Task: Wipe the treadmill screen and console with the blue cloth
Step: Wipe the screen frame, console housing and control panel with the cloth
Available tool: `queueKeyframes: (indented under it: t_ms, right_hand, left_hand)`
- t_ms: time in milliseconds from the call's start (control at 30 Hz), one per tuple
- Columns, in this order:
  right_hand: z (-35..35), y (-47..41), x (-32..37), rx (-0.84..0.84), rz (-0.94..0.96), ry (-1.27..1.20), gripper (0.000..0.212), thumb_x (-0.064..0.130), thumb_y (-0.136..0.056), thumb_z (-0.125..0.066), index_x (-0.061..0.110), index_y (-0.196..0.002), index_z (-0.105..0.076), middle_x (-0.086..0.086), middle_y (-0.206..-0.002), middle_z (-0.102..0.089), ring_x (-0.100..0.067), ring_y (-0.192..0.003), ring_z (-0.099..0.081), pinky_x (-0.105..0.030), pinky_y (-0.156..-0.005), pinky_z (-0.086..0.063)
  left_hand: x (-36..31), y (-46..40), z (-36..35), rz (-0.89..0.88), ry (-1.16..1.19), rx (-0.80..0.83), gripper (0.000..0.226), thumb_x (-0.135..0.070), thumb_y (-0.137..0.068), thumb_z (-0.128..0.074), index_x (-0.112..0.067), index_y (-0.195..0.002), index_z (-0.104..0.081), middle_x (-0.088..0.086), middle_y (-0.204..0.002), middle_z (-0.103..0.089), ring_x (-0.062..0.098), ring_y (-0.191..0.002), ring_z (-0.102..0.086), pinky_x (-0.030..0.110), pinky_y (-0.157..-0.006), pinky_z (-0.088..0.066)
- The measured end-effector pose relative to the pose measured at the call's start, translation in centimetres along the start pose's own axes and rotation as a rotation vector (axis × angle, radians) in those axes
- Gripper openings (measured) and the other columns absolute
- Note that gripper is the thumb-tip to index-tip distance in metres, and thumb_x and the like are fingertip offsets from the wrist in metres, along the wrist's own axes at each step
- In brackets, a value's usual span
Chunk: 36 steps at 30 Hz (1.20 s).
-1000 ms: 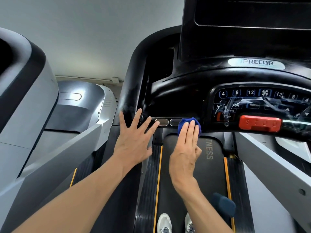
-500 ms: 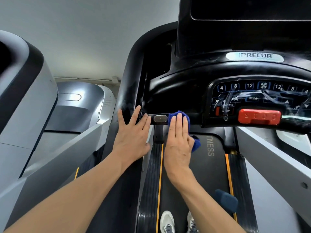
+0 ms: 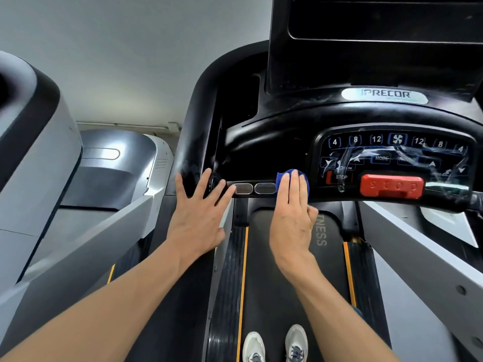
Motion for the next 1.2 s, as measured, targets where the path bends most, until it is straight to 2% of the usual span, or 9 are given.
queueKeyframes:
  t_ms: [267, 367, 500, 633, 733, 833, 1033, 1100, 1200]
  right_hand:
    - [-2.9, 1.6, 6.7, 0.078, 0.113, -0.063, 0.072, -0.009, -0.090, -0.035, 0.005, -0.159, -0.018, -0.011, -0.168, -0.011, -0.023, -0.155, -0.009, -0.035, -0.100, -0.042]
    - [-3.6, 2.6, 7.0, 0.106, 0.125, 0.017, 0.072, -0.011, -0.089, -0.012, 0.004, -0.160, -0.009, -0.012, -0.169, -0.002, -0.024, -0.156, -0.003, -0.035, -0.105, -0.037]
    - [-3.9, 2.3, 7.5, 0.111, 0.159, 0.010, 0.072, -0.011, -0.089, -0.011, 0.003, -0.160, -0.004, -0.013, -0.168, 0.004, -0.024, -0.156, 0.002, -0.038, -0.111, -0.036]
    - [-4.2, 3.8, 8.0, 0.144, 0.209, 0.092, 0.074, -0.007, -0.087, 0.016, 0.003, -0.159, 0.003, -0.012, -0.168, 0.006, -0.024, -0.155, 0.004, -0.037, -0.114, -0.033]
    - [-4.5, 1.9, 9.8, 0.185, 0.273, 0.039, 0.062, 0.003, -0.098, -0.004, 0.006, -0.159, 0.007, -0.010, -0.168, 0.010, -0.023, -0.155, 0.009, -0.039, -0.116, -0.028]
    - [-3.8, 1.0, 10.1, 0.147, 0.346, 0.079, 0.072, 0.013, -0.101, -0.035, 0.008, -0.160, 0.008, -0.008, -0.168, 0.014, -0.022, -0.155, 0.011, -0.040, -0.117, -0.026]
    - [-0.9, 0.8, 0.0, 0.073, 0.212, 0.145, 0.075, -0.015, -0.088, -0.015, 0.004, -0.160, -0.005, -0.012, -0.169, -0.002, -0.024, -0.156, -0.004, -0.038, -0.097, -0.038]
    - [-0.3, 1.6, -1.0, 0.072, 0.159, 0.153, 0.075, -0.014, -0.085, 0.004, 0.001, -0.159, 0.000, -0.014, -0.169, -0.001, -0.025, -0.156, -0.002, -0.039, -0.094, -0.040]
    - [-1.1, 3.5, -1.5, 0.131, 0.139, 0.156, 0.074, -0.013, -0.086, 0.001, -0.001, -0.159, -0.003, -0.016, -0.168, -0.004, -0.027, -0.156, -0.006, -0.037, -0.087, -0.043]
  left_hand:
    - [0.0, -0.1, -0.2, 0.001, 0.011, 0.025, 0.094, -0.055, -0.089, -0.052, -0.016, -0.162, -0.007, -0.002, -0.171, -0.011, 0.035, -0.156, 0.013, 0.077, -0.111, -0.001]
    - [0.0, 0.0, 0.0, 0.003, 0.017, 0.032, 0.093, -0.056, -0.089, -0.051, -0.016, -0.162, -0.010, -0.001, -0.170, -0.014, 0.034, -0.156, 0.012, 0.077, -0.111, -0.002]
    - [0.2, -0.1, -0.1, 0.014, 0.027, 0.012, 0.092, -0.055, -0.090, -0.051, -0.016, -0.162, -0.010, -0.001, -0.170, -0.016, 0.033, -0.156, 0.011, 0.077, -0.112, -0.002]
    - [0.1, 0.1, 0.2, 0.007, 0.029, -0.010, 0.089, -0.051, -0.089, -0.052, -0.016, -0.162, -0.015, -0.001, -0.169, -0.020, 0.033, -0.157, 0.007, 0.077, -0.112, -0.003]
    - [0.3, 0.0, 0.2, 0.029, 0.027, 0.003, 0.083, -0.042, -0.090, -0.048, -0.013, -0.162, -0.017, 0.002, -0.167, -0.026, 0.032, -0.157, 0.005, 0.076, -0.113, -0.003]
    - [0.6, 0.0, -0.2, 0.053, 0.034, 0.016, 0.085, -0.043, -0.089, -0.049, -0.010, -0.161, -0.018, 0.003, -0.166, -0.028, 0.029, -0.157, 0.007, 0.073, -0.114, -0.002]
    - [0.6, 0.0, 0.0, 0.036, 0.052, 0.018, 0.090, -0.042, -0.086, -0.055, -0.014, -0.162, -0.017, 0.001, -0.167, -0.024, 0.029, -0.157, 0.007, 0.075, -0.114, 0.000]
    - [0.5, 0.2, 0.1, 0.032, 0.047, 0.029, 0.090, -0.044, -0.087, -0.055, -0.015, -0.162, -0.015, 0.000, -0.168, -0.023, 0.028, -0.157, 0.008, 0.074, -0.115, 0.002]
    - [0.4, 0.1, 0.3, 0.037, 0.050, 0.018, 0.091, -0.050, -0.088, -0.053, -0.016, -0.162, -0.014, 0.000, -0.168, -0.022, 0.028, -0.157, 0.009, 0.074, -0.115, 0.002]
Point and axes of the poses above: each hand's wrist, its own y-axis away from the middle knuckle, its own z-axis out of the back of the hand, x = y × z, the point moved 10 cm from there along -y, towards the middle knuckle
